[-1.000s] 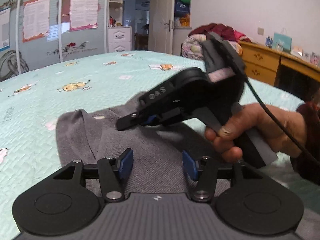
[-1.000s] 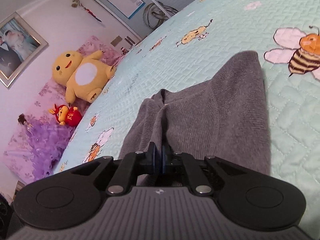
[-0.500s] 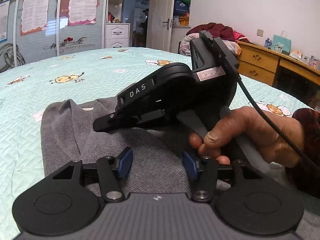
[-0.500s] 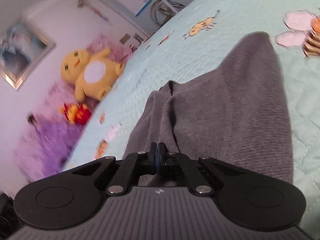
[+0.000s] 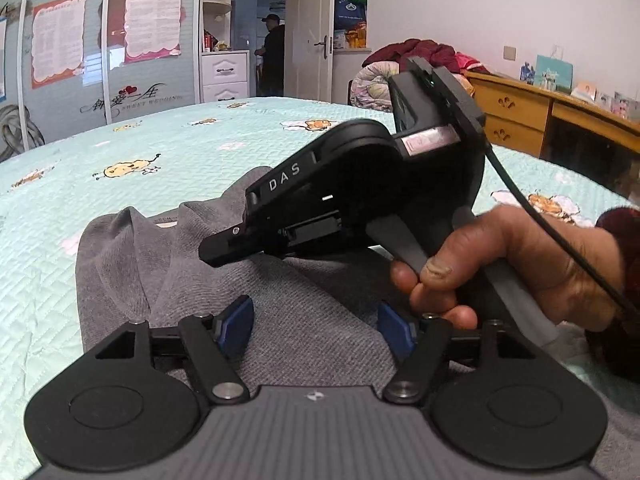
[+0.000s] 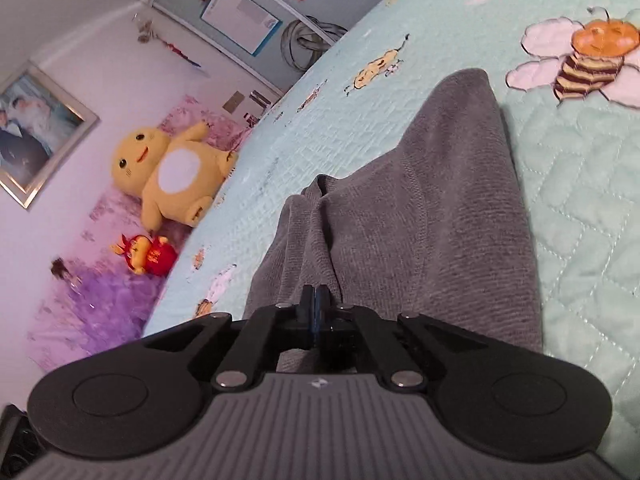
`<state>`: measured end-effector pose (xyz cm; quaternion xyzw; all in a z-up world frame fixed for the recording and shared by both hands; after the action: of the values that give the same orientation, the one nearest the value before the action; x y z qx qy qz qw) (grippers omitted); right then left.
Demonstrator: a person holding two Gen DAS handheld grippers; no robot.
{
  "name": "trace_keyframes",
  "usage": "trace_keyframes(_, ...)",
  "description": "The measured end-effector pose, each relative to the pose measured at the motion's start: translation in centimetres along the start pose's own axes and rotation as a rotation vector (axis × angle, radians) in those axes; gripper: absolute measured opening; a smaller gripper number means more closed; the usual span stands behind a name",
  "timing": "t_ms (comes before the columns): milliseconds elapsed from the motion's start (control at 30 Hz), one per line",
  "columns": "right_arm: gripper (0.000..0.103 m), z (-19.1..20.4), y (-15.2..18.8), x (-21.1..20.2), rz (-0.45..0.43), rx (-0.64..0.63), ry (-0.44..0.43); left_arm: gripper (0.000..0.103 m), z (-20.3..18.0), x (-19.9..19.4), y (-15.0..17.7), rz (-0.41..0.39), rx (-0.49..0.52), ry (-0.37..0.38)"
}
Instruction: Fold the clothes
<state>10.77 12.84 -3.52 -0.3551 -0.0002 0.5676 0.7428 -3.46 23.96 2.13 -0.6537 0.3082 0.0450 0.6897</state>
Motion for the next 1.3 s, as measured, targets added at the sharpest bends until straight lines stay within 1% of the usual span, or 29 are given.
trace_keyframes(67,0.0,0.3,0.1,0.0,-0.006,-0.017,0.008,0.072,0.8,-0.8,-0.1,-0.027,-0.059,0.042)
trace_keyframes(167,0.0,0.4,0.2,-0.8,-0.031,-0.005,-0.008,0.069,2.6,-2.7,-0.4,-0.085,-0.202,0.13)
trace_keyframes(200,0.005,0.5,0.1,-1.4,-0.054,0.003,-0.028,0.069,3.2,-3.4,-0.5,-0.11,-0.241,0.151)
trace_keyframes(233,0.012,0.4,0.1,-2.3,-0.09,0.014,-0.047,0.069,3.6,-3.9,-0.8,-0.134,-0.258,0.15)
trace_keyframes(300,0.018,-0.2,-0.6,-3.9,-0.172,0.047,-0.058,0.069,4.2,-4.5,-1.7,-0.172,-0.268,0.127)
trace_keyframes(367,0.018,-0.9,-1.7,-4.8,-0.234,0.079,-0.04,0.069,4.5,-3.5,-2.1,-0.172,-0.289,0.113)
trace_keyframes(433,0.018,-1.7,-3.2,-4.4,-0.256,0.106,-0.022,0.069,4.9,-2.0,-2.4,-0.16,-0.313,0.102)
trace_keyframes(467,0.018,-2.0,-3.9,-4.1,-0.264,0.119,-0.014,0.069,4.8,-0.9,-2.3,-0.135,-0.326,0.117)
trace_keyframes(500,0.018,-2.5,-4.5,-3.6,-0.262,0.129,-0.007,0.068,4.4,0.5,-1.7,-0.096,-0.329,0.142)
trace_keyframes(533,0.019,-2.9,-5.1,-3.0,-0.254,0.134,0.014,0.068,3.7,1.3,-1.3,-0.076,-0.296,0.139)
trace_keyframes(567,0.019,-3.4,-5.3,-2.1,-0.212,0.104,0.111,0.068,2.7,1.7,-1.1,-0.07,-0.241,0.115)
trace_keyframes(600,0.0,-3.9,-5.4,-1.3,-0.177,0.08,0.192,0.069,2.0,1.8,-1.2,-0.065,-0.198,0.1)
trace_keyframes(633,0.0,-4.3,-5.4,-1.3,-0.181,0.088,0.184,0.071,1.5,1.9,-1.3,-0.06,-0.169,0.096)
trace_keyframes(700,0.0,-5.0,-5.2,-1.4,-0.191,0.104,0.169,0.071,1.2,2.2,-1.3,-0.054,-0.151,0.089)
trace_keyframes(867,0.0,-6.7,-4.8,-1.5,-0.213,0.143,0.131,0.071,2.6,2.4,-0.9,-0.074,-0.208,0.125)
trace_keyframes(1100,0.0,-7.4,-4.5,-1.8,-0.226,0.171,0.097,0.073,2.5,2.2,-0.7,-0.075,-0.21,0.125)
trace_keyframes(1233,0.0,-7.7,-4.1,-2.2,-0.236,0.162,0.096,0.073,2.6,2.3,-0.6,-0.075,-0.21,0.123)
trace_keyframes(1267,0.0,-7.7,-3.9,-2.5,-0.243,0.156,0.095,0.073,2.5,2.3,-0.6,-0.074,-0.208,0.121)
trace_keyframes(1300,0.0,-7.4,-3.8,-3.1,-0.269,0.138,0.089,0.073,2.5,2.2,-0.6,-0.074,-0.206,0.119)
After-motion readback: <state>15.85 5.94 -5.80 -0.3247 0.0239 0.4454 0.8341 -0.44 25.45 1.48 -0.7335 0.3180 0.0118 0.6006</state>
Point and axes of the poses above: each gripper's, at about its wrist camera, not at the fingertips, and x roughly the way its jaws point, z to its left, y to its underside, the point moved 2 cm from there along x, roughly the way its jaws point, and after that the axes turned 1 degree about y, right-handed, at the moved point
